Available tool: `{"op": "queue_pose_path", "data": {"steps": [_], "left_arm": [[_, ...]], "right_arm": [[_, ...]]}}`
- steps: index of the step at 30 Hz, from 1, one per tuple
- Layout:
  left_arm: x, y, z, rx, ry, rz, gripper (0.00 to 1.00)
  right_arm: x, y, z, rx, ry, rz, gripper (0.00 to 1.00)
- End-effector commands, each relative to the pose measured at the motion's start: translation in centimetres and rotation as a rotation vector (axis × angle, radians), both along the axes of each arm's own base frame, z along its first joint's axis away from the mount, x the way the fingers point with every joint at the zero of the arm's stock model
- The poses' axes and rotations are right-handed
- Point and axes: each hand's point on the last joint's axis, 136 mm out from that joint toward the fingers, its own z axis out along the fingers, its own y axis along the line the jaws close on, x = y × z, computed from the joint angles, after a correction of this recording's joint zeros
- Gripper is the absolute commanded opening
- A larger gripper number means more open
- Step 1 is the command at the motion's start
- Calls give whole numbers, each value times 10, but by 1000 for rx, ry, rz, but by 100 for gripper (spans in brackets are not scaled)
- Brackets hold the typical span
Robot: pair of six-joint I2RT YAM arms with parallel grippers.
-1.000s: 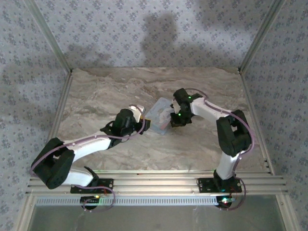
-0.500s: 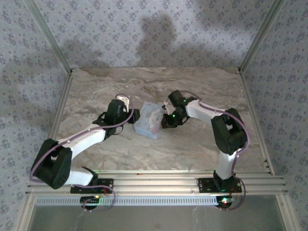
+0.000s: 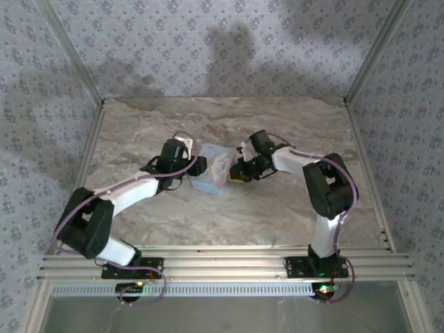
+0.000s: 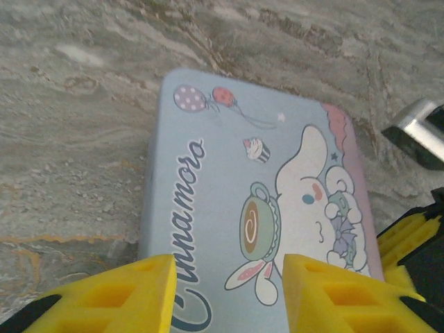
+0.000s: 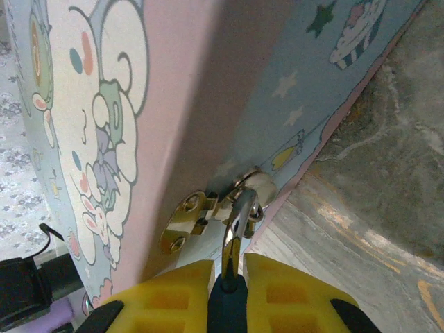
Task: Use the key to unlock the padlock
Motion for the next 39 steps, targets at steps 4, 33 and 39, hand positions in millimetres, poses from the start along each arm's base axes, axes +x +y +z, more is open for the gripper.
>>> {"op": "queue_pose_path", "data": {"steps": [4, 33, 39], "left_arm": [[-3, -10, -17, -21, 61, -36, 44], [-11, -4, -34, 22, 78, -32, 39], [-11, -4, -34, 22, 76, -30, 38]], "right_arm": [[0, -1, -11, 19, 40, -22, 2], [3, -11, -14, -29, 14, -103, 13], [5, -13, -4, -28, -9, -114, 14]]}}
